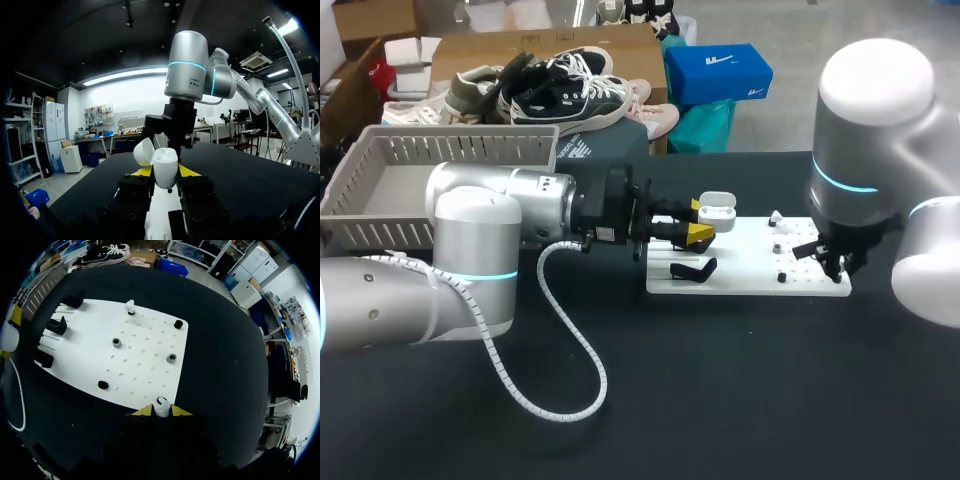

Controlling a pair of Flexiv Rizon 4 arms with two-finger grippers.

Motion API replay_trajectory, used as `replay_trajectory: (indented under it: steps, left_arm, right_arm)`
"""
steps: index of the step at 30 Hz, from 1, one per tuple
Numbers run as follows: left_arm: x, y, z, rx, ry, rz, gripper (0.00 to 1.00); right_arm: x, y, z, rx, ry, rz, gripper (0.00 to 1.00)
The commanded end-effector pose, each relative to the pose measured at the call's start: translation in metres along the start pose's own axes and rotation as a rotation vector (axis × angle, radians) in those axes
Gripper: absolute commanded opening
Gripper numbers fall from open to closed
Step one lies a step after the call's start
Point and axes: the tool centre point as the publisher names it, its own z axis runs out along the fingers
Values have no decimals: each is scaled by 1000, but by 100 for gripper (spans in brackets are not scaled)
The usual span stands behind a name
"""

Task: Pick up each earbud case from the left stands, insert the matching earbuds, close the lid, and place the case in the box.

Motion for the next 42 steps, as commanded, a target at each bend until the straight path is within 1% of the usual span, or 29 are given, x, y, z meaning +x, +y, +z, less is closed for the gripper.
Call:
replay_trajectory:
  steps: [1, 6, 8, 15, 20, 25, 31, 36, 37, 42]
  left_arm:
    - [0, -1, 0, -2, -2, 1, 0]
    - [0, -1, 0, -2, -2, 1, 0]
    - [0, -1, 0, -2, -2, 1, 0]
    - [0, -1, 0, -2, -2, 1, 0]
    - [0, -1, 0, -2, -2, 1, 0]
    - [0, -1, 0, -2, -2, 1, 0]
    - [0, -1, 0, -2, -2, 1, 0]
    - [0, -1, 0, -2, -2, 1, 0]
    - [0, -1, 0, -2, -2, 1, 0]
    - [0, -1, 0, -2, -2, 1, 0]
  right_arm:
    - [8, 0, -21, 10, -18, 0, 0]
    - [7, 3, -49, 25, -41, -18, 0]
    - [4, 7, -64, 15, -47, -42, 0]
    - [-15, 31, -116, -6, -84, -143, 0]
    - [-28, 47, -141, 7, -97, -209, 0]
    - [-43, 66, -156, 7, -113, -267, 0]
    - [-56, 88, -166, -37, -128, -329, 0]
    - [-58, 101, -169, -65, -124, -364, 0]
    - [-57, 102, -169, -80, -123, -371, 0]
    - [-57, 102, -169, -80, -123, -371, 0]
